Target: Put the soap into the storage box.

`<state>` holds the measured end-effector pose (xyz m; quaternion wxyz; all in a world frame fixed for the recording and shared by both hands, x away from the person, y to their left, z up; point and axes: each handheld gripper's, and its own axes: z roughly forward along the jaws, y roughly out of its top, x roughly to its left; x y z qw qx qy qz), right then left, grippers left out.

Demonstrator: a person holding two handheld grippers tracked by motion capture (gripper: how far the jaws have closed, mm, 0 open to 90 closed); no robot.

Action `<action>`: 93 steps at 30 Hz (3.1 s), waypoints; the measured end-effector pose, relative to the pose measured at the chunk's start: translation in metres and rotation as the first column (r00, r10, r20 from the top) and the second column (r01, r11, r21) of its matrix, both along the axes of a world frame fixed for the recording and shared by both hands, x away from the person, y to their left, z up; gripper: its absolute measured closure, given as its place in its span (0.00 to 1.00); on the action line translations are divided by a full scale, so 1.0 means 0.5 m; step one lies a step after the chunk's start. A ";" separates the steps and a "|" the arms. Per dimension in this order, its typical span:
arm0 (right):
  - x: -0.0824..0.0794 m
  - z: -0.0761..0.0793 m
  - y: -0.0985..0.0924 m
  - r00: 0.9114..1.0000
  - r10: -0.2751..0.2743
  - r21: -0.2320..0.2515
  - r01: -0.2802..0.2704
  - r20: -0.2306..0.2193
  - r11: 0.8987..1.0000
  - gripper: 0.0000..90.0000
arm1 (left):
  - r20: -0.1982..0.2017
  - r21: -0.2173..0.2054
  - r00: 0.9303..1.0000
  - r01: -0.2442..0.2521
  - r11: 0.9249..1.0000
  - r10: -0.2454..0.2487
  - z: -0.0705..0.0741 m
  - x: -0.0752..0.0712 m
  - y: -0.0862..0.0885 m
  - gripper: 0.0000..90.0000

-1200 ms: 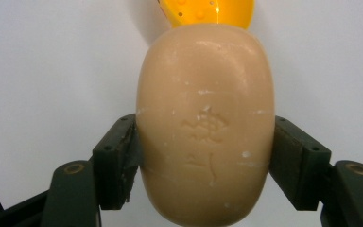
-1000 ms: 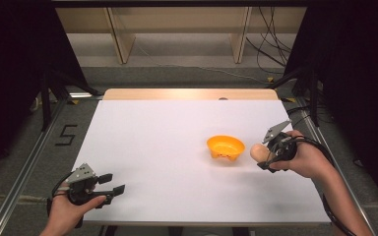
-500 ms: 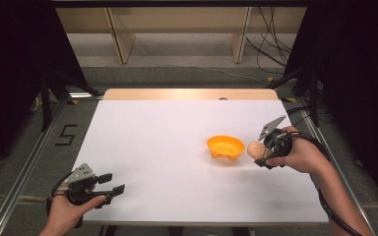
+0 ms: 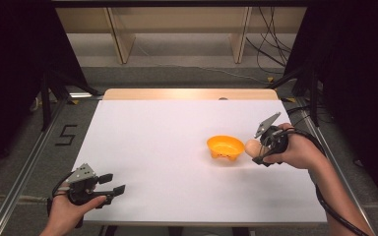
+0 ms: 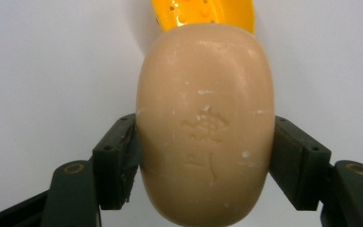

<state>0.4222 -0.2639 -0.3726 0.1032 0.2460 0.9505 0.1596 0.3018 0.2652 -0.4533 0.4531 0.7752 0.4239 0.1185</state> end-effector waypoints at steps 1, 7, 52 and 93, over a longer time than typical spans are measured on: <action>-0.001 0.000 0.002 1.000 -0.004 -0.001 0.004 -0.004 1.000 0.37 | 0.001 -0.003 1.000 0.001 1.000 -0.001 0.000 -0.001 -0.001 0.34; 0.007 0.007 0.004 1.000 0.018 -0.012 -0.018 0.000 1.000 0.37 | 0.004 -0.008 1.000 0.003 1.000 -0.003 0.001 0.000 0.001 0.34; 0.047 0.026 0.051 0.999 0.047 -0.051 -0.046 0.010 0.998 0.37 | 0.003 -0.017 1.000 0.001 1.000 -0.001 0.001 0.000 0.001 0.34; 0.084 0.034 0.096 0.997 0.078 -0.062 -0.077 0.012 0.995 0.37 | 0.008 -0.014 1.000 0.002 1.000 -0.002 0.002 0.000 0.003 0.34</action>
